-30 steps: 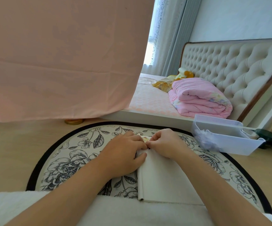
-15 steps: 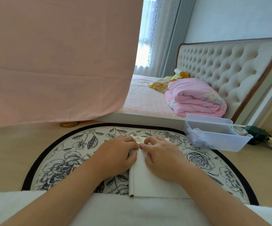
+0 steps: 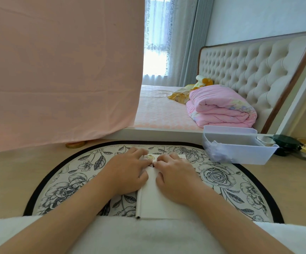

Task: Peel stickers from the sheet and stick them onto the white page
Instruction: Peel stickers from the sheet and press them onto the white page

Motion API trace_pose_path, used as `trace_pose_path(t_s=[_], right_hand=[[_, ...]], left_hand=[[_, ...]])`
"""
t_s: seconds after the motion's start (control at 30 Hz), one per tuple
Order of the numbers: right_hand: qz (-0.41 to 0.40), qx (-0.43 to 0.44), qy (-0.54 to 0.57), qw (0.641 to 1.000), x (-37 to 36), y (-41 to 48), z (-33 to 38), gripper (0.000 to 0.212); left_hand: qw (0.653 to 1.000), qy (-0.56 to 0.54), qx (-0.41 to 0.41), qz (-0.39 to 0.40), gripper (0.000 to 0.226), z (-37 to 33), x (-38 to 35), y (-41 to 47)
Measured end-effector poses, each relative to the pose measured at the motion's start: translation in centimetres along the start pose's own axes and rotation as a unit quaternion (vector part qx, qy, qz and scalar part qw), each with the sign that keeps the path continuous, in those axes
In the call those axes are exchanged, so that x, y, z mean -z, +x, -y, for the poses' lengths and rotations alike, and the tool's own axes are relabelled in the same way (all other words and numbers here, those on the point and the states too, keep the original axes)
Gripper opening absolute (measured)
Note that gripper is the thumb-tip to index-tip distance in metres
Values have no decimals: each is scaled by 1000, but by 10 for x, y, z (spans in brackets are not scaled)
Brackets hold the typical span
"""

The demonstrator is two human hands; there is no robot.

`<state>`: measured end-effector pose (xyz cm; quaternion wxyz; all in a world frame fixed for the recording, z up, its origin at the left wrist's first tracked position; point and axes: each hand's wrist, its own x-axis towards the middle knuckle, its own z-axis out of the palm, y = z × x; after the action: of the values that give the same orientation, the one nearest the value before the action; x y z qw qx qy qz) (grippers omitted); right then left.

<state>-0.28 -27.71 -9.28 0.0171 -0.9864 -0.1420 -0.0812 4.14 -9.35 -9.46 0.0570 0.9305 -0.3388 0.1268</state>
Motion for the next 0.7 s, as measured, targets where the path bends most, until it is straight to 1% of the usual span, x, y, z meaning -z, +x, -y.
trace_pose_path(t_s=[0.07, 0.13, 0.3, 0.4, 0.57, 0.63, 0.7], right_hand=[[7, -2, 3, 1000, 0, -1, 0, 50], [13, -5, 3, 1000, 0, 0, -1, 45], [11, -12, 15, 1000, 0, 0, -1, 43], [1, -7, 17, 1000, -1, -1, -2, 41], [-4, 17, 5, 1000, 2, -4, -4, 52], [-10, 20, 5, 1000, 2, -5, -5, 50], [-25, 23, 8, 999, 3, -6, -7, 43]], left_hand=[[1000, 28, 8, -11, 70, -2, 0, -2], [999, 35, 17, -18, 67, -4, 0, -4], [1000, 18, -5, -9, 64, -5, 4, -5], [1000, -9, 6, -18, 60, -4, 1, -8], [999, -38, 18, -30, 57, -7, 1, -9], [999, -30, 20, -32, 58, -7, 0, -9], [999, -25, 17, -32, 53, -6, 0, -10]])
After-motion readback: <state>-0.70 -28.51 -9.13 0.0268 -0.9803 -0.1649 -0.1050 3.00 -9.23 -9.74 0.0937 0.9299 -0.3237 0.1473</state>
